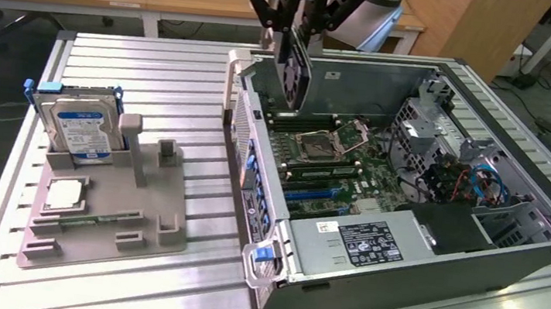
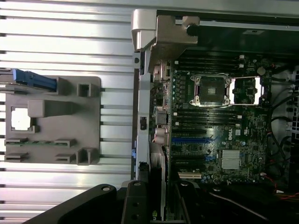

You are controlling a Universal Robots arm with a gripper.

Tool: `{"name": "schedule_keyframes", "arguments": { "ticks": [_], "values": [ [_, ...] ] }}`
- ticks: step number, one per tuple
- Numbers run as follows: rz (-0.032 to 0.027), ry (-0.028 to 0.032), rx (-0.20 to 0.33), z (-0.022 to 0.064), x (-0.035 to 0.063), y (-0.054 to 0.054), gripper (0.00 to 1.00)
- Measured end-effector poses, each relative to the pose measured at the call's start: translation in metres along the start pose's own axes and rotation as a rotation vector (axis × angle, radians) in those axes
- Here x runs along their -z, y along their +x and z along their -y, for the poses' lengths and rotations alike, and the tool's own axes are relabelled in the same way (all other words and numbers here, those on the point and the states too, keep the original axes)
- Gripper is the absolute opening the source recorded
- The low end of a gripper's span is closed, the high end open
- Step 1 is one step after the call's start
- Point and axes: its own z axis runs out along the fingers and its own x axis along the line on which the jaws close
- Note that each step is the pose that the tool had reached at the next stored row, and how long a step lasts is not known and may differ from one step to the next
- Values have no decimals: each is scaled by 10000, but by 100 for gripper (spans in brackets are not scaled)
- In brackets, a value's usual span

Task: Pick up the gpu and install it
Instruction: 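Pick up the gpu and move the gpu toward the slot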

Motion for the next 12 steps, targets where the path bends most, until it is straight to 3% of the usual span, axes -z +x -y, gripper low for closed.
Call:
{"name": "schedule_keyframes", "arguments": {
  "ticks": [12],
  "values": [
    [0, 0, 10, 2, -3, -133, 27]
  ]
}}
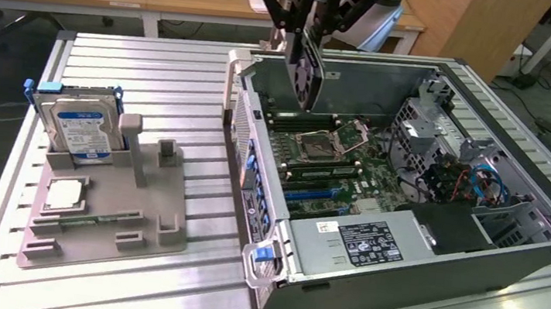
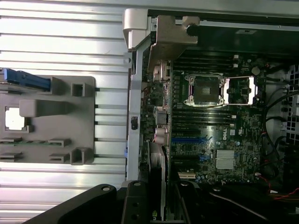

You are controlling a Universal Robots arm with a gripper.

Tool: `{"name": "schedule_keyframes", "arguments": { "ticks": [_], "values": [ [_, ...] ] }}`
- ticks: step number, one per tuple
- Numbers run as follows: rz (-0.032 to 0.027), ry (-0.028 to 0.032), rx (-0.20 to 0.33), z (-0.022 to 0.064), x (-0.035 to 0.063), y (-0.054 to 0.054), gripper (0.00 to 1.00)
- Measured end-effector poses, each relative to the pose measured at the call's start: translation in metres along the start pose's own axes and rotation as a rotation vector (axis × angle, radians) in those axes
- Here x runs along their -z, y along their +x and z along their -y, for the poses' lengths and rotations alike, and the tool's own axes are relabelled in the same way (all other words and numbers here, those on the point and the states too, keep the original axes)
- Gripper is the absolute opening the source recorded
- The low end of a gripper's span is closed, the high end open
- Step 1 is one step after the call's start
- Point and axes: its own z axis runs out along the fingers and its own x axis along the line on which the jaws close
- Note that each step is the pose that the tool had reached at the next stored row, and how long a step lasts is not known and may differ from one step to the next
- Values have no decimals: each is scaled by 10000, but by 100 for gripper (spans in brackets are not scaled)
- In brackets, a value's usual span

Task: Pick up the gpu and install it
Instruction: 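Pick up the gpu and move the gpu toward the slot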

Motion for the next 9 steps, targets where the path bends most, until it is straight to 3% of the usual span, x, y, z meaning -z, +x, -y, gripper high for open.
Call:
{"name": "schedule_keyframes", "arguments": {
  "ticks": [9],
  "values": [
    [0, 0, 6, 1, -2, -88, 27]
  ]
}}
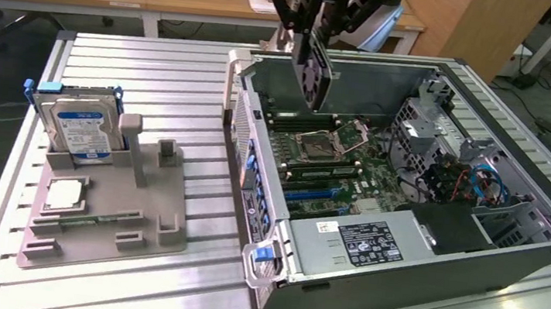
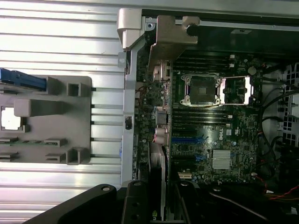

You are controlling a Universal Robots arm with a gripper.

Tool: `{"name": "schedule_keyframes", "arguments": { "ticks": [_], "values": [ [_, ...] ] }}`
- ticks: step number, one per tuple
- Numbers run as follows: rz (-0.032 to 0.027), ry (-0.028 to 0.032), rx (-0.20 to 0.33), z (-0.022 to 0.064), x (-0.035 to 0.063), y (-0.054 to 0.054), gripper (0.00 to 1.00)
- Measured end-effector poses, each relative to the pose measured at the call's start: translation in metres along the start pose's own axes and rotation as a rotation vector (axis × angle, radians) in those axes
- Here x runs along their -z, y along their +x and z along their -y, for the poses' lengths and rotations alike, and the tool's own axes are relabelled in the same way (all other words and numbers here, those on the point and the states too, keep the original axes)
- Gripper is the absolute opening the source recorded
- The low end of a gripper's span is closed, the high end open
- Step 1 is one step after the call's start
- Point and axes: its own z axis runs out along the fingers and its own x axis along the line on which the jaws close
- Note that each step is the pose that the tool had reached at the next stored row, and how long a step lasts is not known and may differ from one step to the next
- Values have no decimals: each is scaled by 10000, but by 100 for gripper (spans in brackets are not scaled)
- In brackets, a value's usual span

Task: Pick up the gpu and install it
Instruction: 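Pick up the gpu and move the gpu toward the slot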

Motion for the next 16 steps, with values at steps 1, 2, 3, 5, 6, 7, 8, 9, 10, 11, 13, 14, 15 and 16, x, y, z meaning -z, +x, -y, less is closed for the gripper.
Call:
{"name": "schedule_keyframes", "arguments": {
  "ticks": [1, 2, 3, 5, 6, 7, 8, 9, 10, 11, 13, 14, 15, 16],
  "values": [
    [0, 0, 1, 0, 0, -10, 27],
    [0, 0, 1, 0, 0, -20, 27],
    [0, -1, 2, 1, -1, -29, 27],
    [0, 0, 4, 1, -1, -50, 27],
    [0, -1, 5, 1, -1, -60, 27],
    [0, 0, 5, 1, -1, -70, 27],
    [0, -1, 6, 1, -2, -81, 27],
    [0, 0, 7, 2, -2, -91, 27],
    [0, 0, 8, 2, -2, -102, 27],
    [0, 0, 9, 2, -2, -113, 27],
    [0, 0, 10, 2, -3, -133, 27],
    [-1, 0, 10, 2, -3, -143, 27],
    [-1, 0, 11, 3, -3, -153, 27],
    [0, -1, 12, 3, -4, -163, 27]
  ]
}}
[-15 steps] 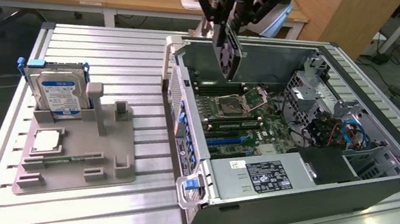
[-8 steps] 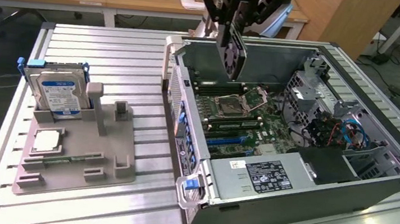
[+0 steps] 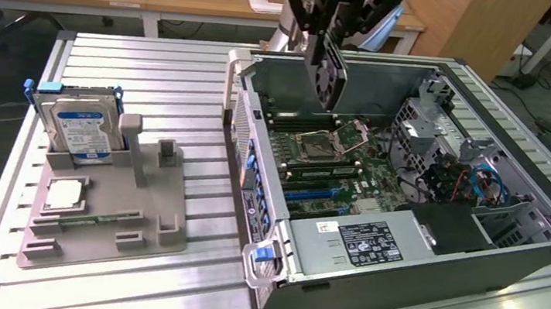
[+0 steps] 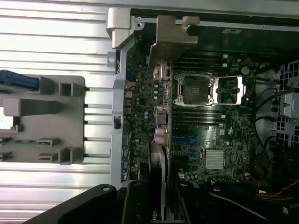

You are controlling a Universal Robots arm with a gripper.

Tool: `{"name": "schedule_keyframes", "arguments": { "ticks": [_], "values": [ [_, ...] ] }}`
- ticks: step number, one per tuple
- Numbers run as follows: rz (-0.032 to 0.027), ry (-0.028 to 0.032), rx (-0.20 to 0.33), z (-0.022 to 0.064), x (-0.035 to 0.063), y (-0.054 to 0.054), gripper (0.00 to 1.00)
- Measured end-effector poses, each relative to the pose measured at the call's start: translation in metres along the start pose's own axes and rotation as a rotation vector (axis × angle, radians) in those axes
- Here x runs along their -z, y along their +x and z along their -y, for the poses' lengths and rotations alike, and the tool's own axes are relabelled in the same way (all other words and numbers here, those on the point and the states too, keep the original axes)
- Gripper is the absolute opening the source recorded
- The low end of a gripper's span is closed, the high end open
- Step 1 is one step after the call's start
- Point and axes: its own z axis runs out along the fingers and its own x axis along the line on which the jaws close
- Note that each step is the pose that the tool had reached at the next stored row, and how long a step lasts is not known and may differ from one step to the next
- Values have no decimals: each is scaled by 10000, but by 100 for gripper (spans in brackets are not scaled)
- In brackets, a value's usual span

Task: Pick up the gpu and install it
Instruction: 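Pick up the gpu and move the gpu toward the slot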

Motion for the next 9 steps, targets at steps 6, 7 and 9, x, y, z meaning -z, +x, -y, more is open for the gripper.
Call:
{"name": "schedule_keyframes", "arguments": {
  "ticks": [6, 7, 9],
  "values": [
    [-1, 1, 5, 1, -1, -62, 27],
    [0, 1, 6, 1, -1, -71, 27],
    [-1, 0, 6, 1, -2, -91, 27]
  ]
}}
